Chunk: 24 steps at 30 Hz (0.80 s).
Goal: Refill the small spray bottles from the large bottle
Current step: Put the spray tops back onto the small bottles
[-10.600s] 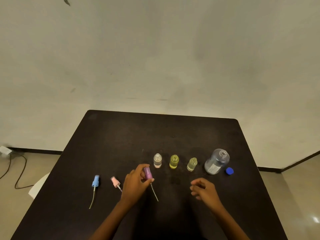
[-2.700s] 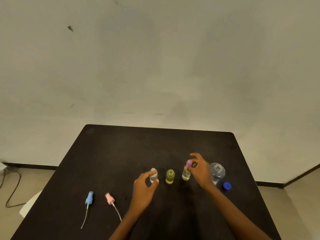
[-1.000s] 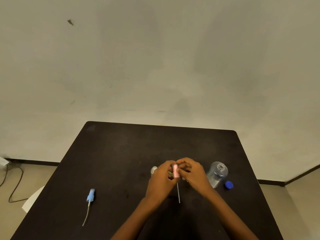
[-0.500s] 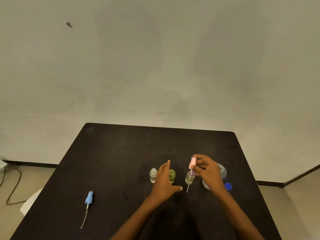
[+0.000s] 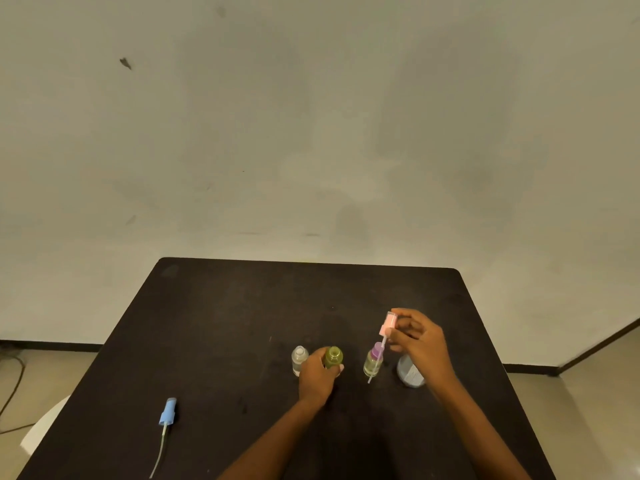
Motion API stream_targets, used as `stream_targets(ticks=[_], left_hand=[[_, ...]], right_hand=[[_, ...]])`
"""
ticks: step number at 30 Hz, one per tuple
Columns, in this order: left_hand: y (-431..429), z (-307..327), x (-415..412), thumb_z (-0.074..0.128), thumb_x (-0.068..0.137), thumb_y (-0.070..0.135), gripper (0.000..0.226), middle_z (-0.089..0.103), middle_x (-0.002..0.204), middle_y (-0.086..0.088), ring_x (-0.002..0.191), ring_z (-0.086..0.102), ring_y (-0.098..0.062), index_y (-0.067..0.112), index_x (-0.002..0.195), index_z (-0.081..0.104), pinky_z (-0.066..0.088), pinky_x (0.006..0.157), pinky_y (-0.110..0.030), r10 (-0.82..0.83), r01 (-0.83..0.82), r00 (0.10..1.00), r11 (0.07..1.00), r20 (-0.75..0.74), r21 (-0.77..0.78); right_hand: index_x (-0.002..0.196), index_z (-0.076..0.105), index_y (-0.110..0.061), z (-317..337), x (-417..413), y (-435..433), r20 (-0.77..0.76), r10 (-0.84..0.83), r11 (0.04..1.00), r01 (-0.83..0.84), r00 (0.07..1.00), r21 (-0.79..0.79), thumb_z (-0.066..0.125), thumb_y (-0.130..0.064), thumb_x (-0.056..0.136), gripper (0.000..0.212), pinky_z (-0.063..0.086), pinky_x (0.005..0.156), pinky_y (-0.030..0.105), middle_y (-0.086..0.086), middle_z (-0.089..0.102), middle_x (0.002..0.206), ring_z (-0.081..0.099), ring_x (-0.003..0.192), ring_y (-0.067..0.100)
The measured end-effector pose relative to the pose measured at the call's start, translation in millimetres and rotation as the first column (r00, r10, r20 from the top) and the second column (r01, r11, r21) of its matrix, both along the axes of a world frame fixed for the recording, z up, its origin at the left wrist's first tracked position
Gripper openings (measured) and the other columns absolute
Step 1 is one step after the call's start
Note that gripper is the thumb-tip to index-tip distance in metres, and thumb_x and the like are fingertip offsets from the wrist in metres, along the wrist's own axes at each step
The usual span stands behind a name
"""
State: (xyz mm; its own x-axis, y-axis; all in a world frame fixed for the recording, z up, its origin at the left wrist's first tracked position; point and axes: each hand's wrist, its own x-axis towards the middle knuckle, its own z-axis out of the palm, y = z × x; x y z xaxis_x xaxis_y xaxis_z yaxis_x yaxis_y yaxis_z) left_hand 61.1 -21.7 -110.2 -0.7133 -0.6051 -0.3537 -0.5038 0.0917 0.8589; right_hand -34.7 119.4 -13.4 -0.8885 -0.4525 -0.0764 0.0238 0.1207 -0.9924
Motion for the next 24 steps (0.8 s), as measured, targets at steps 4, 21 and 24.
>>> stream_targets(ticks=[4, 21, 24], left_hand=[[3.0, 14.7, 4.9, 0.069, 0.079, 0.013, 0.031, 0.062, 0.093, 0.014, 0.092, 0.06, -0.004, 0.023, 0.107, 0.061, 0.05, 0.089, -0.023, -0.046, 0.046, 0.993, 0.999, -0.11, -0.008], [10.3, 195.3, -2.6, 0.071, 0.078, 0.022, 0.035, 0.059, 0.113, 0.007, 0.095, 0.058, -0.006, 0.033, 0.109, 0.056, 0.045, 0.065, -0.002, -0.157, 0.162, 0.858, 0.986, -0.489, -0.032], [8.1, 207.1, -1.4, 0.071, 0.078, 0.022, 0.04, 0.063, 0.111, 0.008, 0.097, 0.06, -0.009, 0.026, 0.115, 0.059, 0.042, 0.063, 0.004, -0.177, 0.184, 0.847, 0.982, -0.501, -0.035]], right_hand=[[0.108, 0.06, -0.004, 10.3, -4.0, 3.8, -0.052, -0.092, 0.995, 0.089, 0.994, -0.051, 0.066, 0.004, 0.077, 0.033, 0.054, 0.057, 0.019, 0.008, 0.067, 0.09, 0.067, 0.084, 0.025], [0.114, 0.056, -0.01, 174.8, 3.3, -1.2, -0.4, -0.341, 0.889, 0.154, 0.851, -0.431, 0.066, -0.004, 0.081, 0.036, 0.056, 0.067, 0.028, 0.009, 0.061, 0.099, 0.066, 0.088, 0.022], [0.115, 0.056, -0.011, 184.4, 5.7, -2.8, -0.429, -0.318, 0.902, 0.131, 0.845, -0.411, 0.067, -0.004, 0.08, 0.037, 0.057, 0.07, 0.029, 0.01, 0.062, 0.103, 0.066, 0.09, 0.023]])
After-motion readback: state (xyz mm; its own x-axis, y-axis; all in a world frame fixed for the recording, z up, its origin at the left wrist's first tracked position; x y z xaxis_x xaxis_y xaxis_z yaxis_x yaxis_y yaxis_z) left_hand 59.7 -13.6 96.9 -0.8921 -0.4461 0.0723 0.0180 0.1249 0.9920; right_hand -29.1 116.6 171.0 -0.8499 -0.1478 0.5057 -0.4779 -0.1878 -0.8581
